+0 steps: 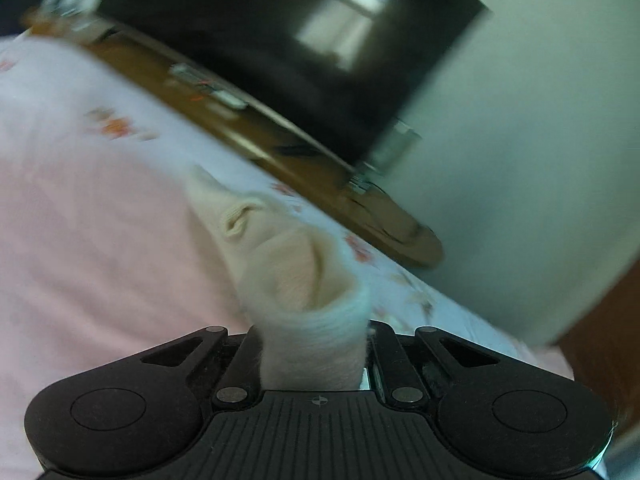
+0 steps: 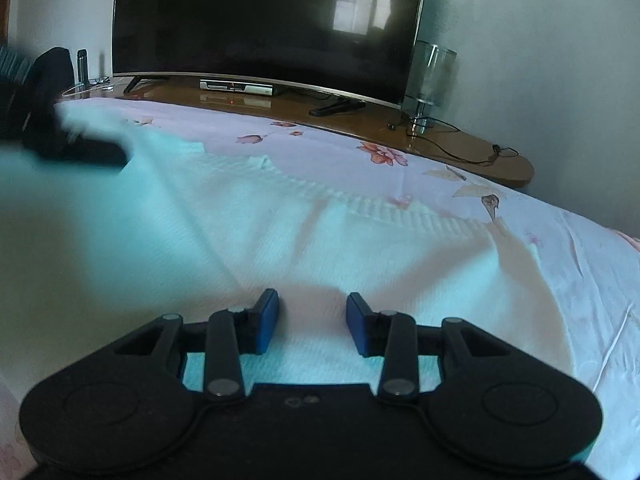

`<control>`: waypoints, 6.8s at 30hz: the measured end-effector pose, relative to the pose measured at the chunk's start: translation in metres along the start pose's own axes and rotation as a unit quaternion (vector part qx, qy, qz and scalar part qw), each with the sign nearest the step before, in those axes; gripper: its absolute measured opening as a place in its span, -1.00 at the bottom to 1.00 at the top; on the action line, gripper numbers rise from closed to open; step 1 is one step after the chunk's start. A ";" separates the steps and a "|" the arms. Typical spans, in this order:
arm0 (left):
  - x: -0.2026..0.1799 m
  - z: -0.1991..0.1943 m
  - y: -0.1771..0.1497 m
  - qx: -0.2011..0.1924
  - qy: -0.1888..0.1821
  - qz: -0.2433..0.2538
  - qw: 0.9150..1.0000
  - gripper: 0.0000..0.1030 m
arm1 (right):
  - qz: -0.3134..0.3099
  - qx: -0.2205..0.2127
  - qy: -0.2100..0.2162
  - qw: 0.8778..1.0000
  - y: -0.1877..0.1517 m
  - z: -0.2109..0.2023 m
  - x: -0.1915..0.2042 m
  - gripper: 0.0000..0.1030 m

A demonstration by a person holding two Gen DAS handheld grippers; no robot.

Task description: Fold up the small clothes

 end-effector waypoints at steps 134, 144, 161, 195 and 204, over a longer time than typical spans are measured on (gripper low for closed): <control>-0.075 0.135 -0.067 0.148 0.064 0.200 0.966 0.56 | 0.168 0.037 -0.056 0.984 0.008 0.026 -0.188 -0.47; -0.074 0.113 -0.066 0.147 0.063 0.206 0.965 0.64 | 0.166 0.032 -0.047 0.985 0.015 0.016 -0.188 -0.46; -0.039 -0.014 -0.108 0.178 0.025 0.234 0.955 0.64 | 0.180 0.030 -0.070 0.981 -0.024 -0.109 -0.147 -0.39; -0.057 0.042 -0.075 0.200 0.013 0.181 0.963 0.64 | 0.242 0.055 -0.052 0.967 -0.011 -0.071 -0.161 0.49; -0.056 0.067 -0.088 0.224 -0.007 0.142 0.964 0.83 | 0.276 0.071 -0.043 0.957 -0.019 -0.041 -0.174 0.50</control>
Point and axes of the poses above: each gripper's, at about its wrist camera, not at the fingertips, and z roughly the way its jaws point, x to its left, y to its top, the point moved 10 cm from there along z, roughly the way its jaws point, and after that the axes turned 11 degrees about -x, right-handed, at the moved point
